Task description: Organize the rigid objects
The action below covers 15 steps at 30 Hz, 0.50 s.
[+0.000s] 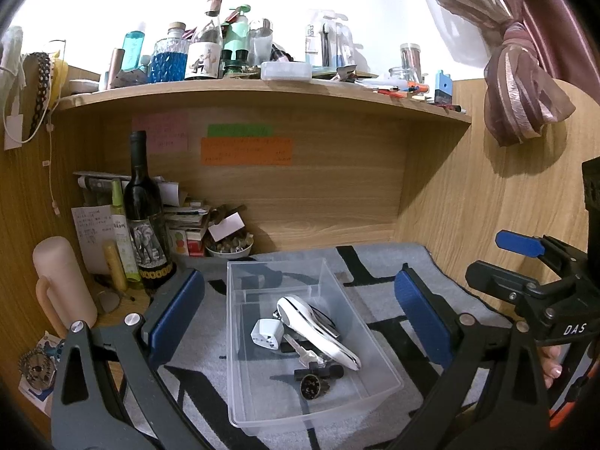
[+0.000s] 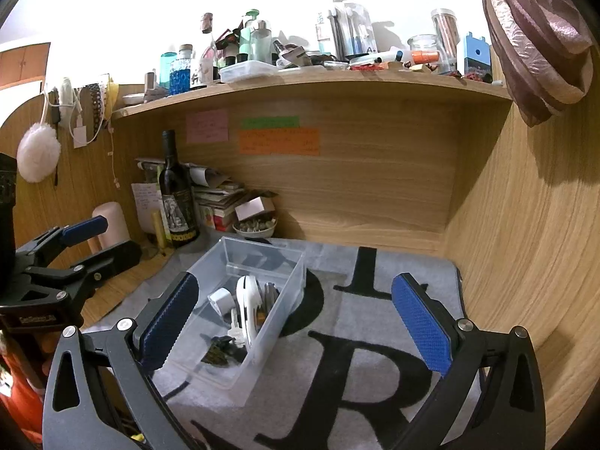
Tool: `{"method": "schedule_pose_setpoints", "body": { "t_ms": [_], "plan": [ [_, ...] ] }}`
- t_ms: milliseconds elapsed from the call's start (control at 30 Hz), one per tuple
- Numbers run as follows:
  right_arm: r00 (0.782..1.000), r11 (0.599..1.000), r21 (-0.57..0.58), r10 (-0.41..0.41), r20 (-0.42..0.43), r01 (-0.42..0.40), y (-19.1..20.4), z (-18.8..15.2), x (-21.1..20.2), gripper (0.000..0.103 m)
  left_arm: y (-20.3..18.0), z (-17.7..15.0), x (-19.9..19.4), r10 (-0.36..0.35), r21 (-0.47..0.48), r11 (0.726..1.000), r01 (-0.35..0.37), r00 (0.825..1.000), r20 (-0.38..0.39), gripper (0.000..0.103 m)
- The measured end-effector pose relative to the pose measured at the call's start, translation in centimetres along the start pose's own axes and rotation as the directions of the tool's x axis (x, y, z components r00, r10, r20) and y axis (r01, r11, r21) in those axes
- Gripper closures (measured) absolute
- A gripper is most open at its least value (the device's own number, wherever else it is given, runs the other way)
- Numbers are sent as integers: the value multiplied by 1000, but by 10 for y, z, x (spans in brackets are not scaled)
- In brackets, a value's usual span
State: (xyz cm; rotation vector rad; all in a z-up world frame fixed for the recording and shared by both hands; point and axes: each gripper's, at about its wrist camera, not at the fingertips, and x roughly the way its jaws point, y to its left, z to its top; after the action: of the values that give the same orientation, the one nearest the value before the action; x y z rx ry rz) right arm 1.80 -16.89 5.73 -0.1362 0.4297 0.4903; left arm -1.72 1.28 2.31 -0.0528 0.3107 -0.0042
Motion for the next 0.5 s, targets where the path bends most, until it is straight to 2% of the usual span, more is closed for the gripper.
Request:
{"method": "schedule_pose_setpoints", "body": {
  "t_ms": [500],
  "plan": [
    [1000,1000,5,-1,-8,1,2,-1,2,0,2,-1,2,-4,-2,1000,4,1000,-3,0]
  ]
}}
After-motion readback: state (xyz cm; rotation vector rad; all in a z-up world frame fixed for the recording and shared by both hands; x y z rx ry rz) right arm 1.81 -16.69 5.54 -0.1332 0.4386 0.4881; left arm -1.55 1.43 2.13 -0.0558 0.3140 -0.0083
